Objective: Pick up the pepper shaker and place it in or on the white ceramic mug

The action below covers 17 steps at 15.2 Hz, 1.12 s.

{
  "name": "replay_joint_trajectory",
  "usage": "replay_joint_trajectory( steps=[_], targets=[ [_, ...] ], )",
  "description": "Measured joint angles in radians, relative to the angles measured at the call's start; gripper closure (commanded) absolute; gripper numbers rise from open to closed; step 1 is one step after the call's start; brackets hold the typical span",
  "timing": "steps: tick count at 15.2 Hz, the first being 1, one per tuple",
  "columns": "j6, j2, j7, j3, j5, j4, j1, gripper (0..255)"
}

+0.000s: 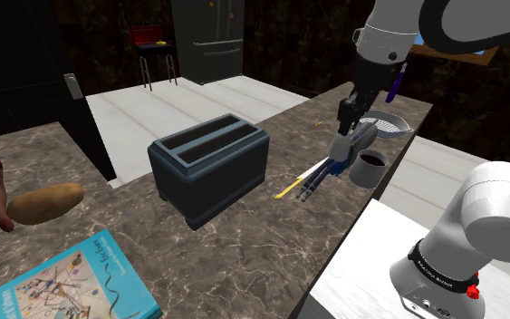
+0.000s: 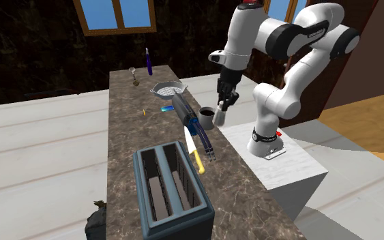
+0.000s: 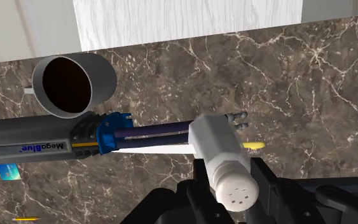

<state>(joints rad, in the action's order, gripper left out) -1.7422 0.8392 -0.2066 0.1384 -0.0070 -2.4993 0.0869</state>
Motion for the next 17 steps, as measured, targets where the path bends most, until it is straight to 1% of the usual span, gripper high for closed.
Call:
replay_joint_trajectory(
  steps=[5,7,12,17],
  targets=[
    [0.024,0.054,0.121,-0.116,-0.076,-0.022,-0.046,255],
    [0.017,0.07,0.17,-0.166,-0.11,-0.041,-0.067,255],
    [0.046,0.093,0.291,-0.281,-0.191,-0.019,-0.115,255],
    [0.033,0.069,0.411,-0.404,-0.272,0.013,-0.157,255]
  ],
)
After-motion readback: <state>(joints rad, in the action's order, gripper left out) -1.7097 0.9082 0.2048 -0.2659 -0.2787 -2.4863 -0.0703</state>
